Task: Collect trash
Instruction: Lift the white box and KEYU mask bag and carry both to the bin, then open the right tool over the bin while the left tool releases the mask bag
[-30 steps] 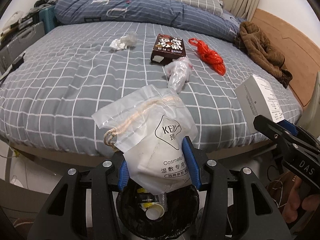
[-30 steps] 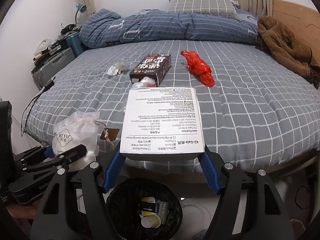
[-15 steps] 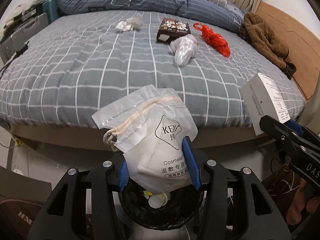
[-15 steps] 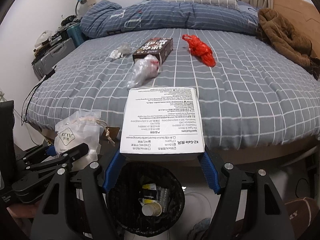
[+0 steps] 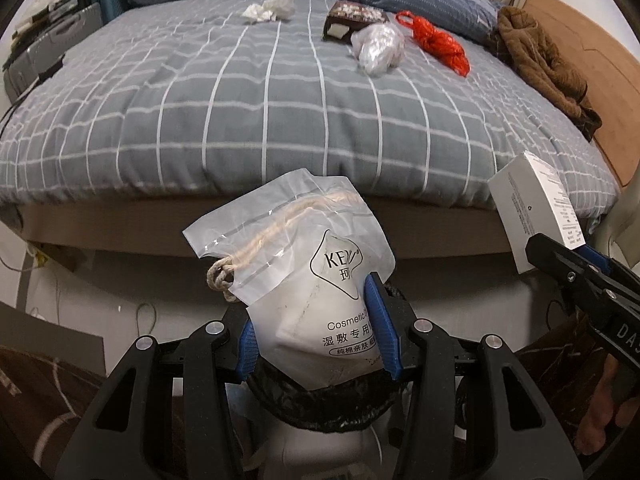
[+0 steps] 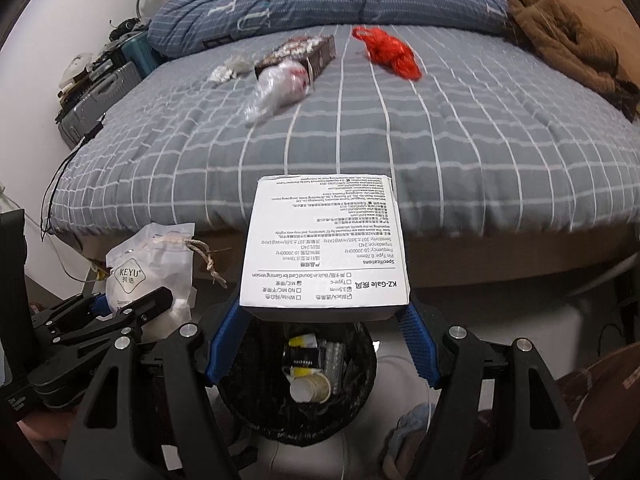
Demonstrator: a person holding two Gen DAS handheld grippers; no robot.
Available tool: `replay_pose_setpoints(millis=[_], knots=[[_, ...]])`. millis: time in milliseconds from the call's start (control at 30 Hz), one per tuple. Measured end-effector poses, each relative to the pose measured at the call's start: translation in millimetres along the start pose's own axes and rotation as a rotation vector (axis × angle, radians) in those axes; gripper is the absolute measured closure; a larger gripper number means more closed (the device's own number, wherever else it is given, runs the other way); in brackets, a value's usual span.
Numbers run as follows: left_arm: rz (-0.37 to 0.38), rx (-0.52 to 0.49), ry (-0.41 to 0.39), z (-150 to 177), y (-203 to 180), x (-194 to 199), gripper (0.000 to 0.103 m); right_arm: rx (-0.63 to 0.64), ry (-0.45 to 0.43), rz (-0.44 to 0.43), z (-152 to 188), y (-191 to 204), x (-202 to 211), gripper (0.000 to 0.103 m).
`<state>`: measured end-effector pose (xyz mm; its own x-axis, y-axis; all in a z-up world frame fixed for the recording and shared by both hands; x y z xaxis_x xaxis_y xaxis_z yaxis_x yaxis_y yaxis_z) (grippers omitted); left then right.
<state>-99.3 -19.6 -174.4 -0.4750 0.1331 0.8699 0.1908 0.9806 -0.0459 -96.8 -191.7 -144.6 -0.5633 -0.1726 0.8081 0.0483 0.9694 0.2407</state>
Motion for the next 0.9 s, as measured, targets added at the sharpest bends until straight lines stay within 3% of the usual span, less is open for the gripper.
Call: replay_pose_setpoints(millis=[500,900], knots=[[0.01,0.002,0.11,39.1,10.2,-48.6,0.056,0.025,0.133,0.024,44.0,-6.9,-53.2,0.036],[-0.013,0.05,0.158,60.5,49.2,-74.4,0.057,0.071,0.245,0.015,64.3,14.6,-105.2,0.036]])
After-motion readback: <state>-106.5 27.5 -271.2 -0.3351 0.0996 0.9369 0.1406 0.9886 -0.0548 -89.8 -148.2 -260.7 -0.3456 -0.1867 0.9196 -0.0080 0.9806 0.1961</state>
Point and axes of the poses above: each gripper's, at about its wrist camera, not at the fingertips, and x roughly against the way its jaws point, y to its left, z to its underside, the point moved 6 cm from there along -x, roughly the way its jaws point, and after that the axes turned 9 degrees about -x, right-handed, at the moved point
